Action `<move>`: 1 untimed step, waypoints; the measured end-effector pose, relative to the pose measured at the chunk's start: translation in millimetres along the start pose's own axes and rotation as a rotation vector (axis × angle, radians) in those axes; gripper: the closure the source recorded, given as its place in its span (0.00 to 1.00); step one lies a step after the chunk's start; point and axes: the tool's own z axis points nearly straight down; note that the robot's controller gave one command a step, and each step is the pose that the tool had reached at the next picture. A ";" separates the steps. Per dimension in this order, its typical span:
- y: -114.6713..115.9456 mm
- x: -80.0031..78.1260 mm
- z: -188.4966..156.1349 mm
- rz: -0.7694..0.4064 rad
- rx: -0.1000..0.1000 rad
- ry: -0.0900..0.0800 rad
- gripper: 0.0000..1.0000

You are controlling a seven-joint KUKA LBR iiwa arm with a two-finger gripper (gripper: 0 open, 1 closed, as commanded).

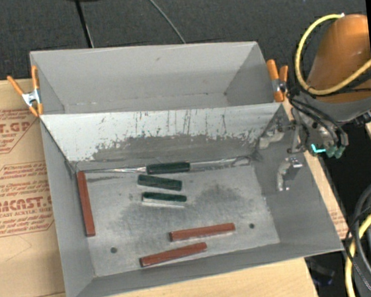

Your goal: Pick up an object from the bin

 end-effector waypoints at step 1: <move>0.4 -1.6 -4.0 -0.001 0.001 -0.008 0.00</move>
Offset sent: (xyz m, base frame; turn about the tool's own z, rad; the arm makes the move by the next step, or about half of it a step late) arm -0.0158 0.0566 -0.1433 0.1226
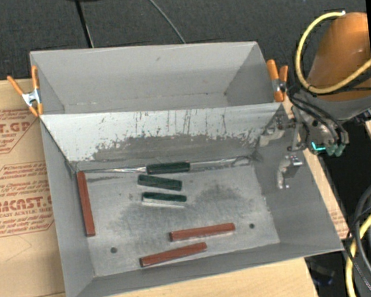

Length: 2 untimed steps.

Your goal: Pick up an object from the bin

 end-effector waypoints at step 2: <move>4.5 -3.0 47.7 0.013 -0.002 0.005 0.00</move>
Offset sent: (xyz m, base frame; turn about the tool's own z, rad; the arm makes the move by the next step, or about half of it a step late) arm 0.0191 -0.0132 -0.0035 -0.0241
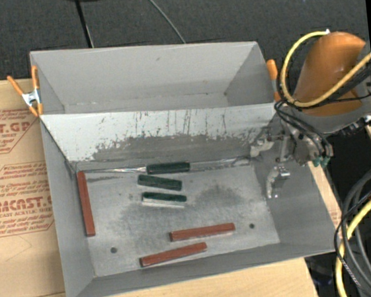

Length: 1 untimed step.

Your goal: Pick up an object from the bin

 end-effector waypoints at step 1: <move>14.4 -3.6 43.7 -0.124 0.004 -0.011 0.00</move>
Offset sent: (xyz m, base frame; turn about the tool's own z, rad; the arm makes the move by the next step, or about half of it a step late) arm -0.0532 0.0405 -0.0867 -0.0536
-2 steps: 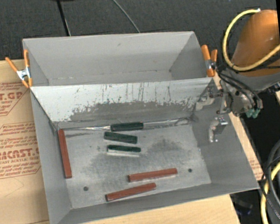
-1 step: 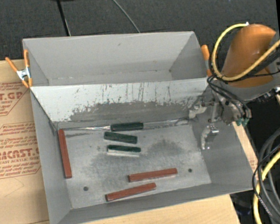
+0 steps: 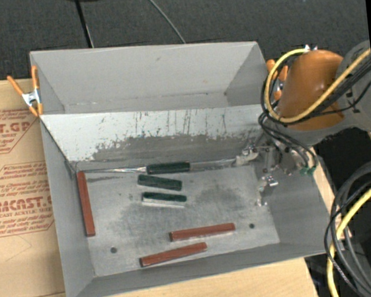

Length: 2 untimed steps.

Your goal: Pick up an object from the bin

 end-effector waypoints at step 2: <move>77.1 20.5 61.1 -0.022 -0.002 -0.003 1.00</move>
Offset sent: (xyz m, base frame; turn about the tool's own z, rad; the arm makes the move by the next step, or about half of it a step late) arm -0.0318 0.0729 -0.0641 -0.0210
